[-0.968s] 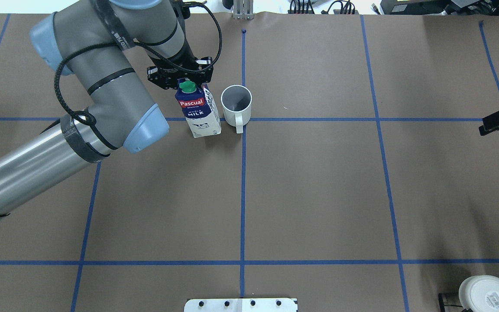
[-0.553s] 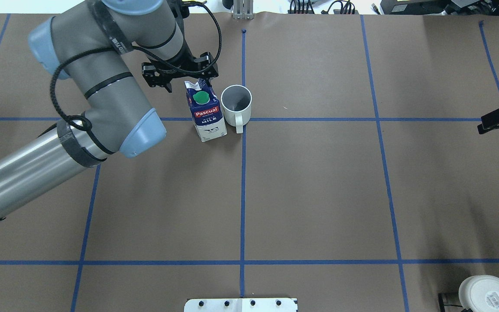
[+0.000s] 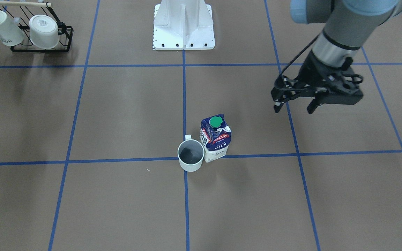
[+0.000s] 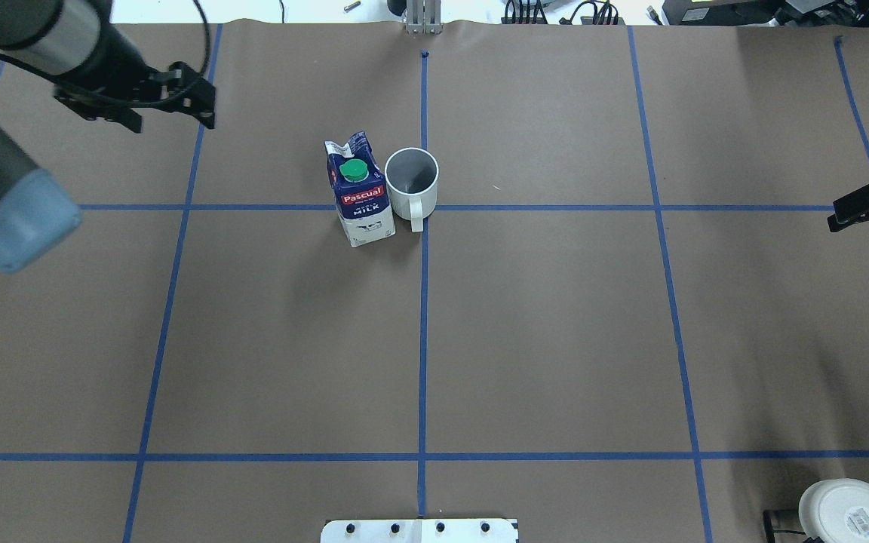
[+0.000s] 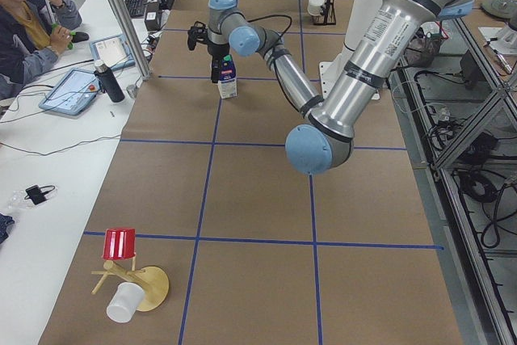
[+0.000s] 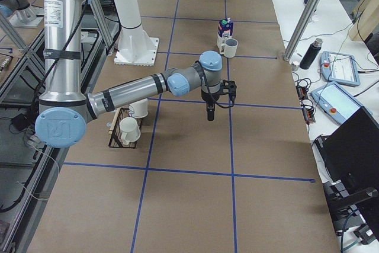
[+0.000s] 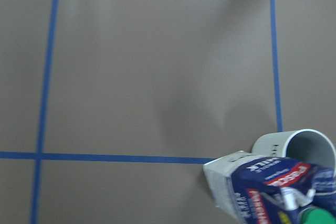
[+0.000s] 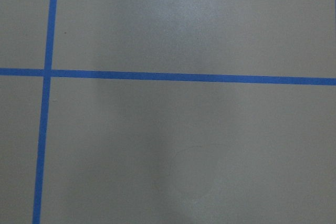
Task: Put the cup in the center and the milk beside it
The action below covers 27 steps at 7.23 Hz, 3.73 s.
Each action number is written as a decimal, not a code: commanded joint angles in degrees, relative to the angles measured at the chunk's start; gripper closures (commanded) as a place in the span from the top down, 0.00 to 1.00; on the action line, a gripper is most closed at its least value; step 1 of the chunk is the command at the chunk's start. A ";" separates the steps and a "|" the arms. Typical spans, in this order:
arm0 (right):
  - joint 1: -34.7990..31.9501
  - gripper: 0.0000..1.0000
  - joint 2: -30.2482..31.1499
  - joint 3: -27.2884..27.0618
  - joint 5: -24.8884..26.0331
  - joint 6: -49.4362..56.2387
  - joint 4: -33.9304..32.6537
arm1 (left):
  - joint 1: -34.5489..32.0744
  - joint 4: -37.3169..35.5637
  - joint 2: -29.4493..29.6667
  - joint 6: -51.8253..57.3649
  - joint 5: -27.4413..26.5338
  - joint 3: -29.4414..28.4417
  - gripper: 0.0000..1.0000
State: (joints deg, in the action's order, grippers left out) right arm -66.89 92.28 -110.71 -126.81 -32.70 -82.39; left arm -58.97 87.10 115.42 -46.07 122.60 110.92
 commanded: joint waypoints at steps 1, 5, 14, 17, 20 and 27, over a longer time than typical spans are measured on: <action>-0.17 1.00 -1.05 3.29 0.24 0.27 3.62 | -10.58 0.78 -16.12 29.91 1.06 2.46 0.98; -11.75 1.00 -0.78 11.75 -8.26 15.46 9.62 | -22.95 0.88 -19.18 37.02 18.20 -7.04 0.98; -14.76 1.00 -0.08 10.25 -8.55 15.56 9.00 | -22.77 2.90 -19.00 37.64 10.64 -4.42 0.98; -14.94 1.00 0.27 9.99 -8.54 15.65 8.83 | -22.68 -0.27 -18.83 37.72 10.91 -4.31 0.98; -14.68 1.00 0.54 9.73 -8.20 15.65 8.83 | -22.51 -0.18 -20.93 37.64 11.35 -4.39 0.98; -12.39 1.00 1.15 1.21 -3.89 24.17 -6.09 | -22.51 0.52 -21.12 37.03 11.09 -7.13 0.98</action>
State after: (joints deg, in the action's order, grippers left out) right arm -78.77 93.60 -107.95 -130.91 -10.48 -84.33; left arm -81.50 87.49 94.23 -8.59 133.88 103.90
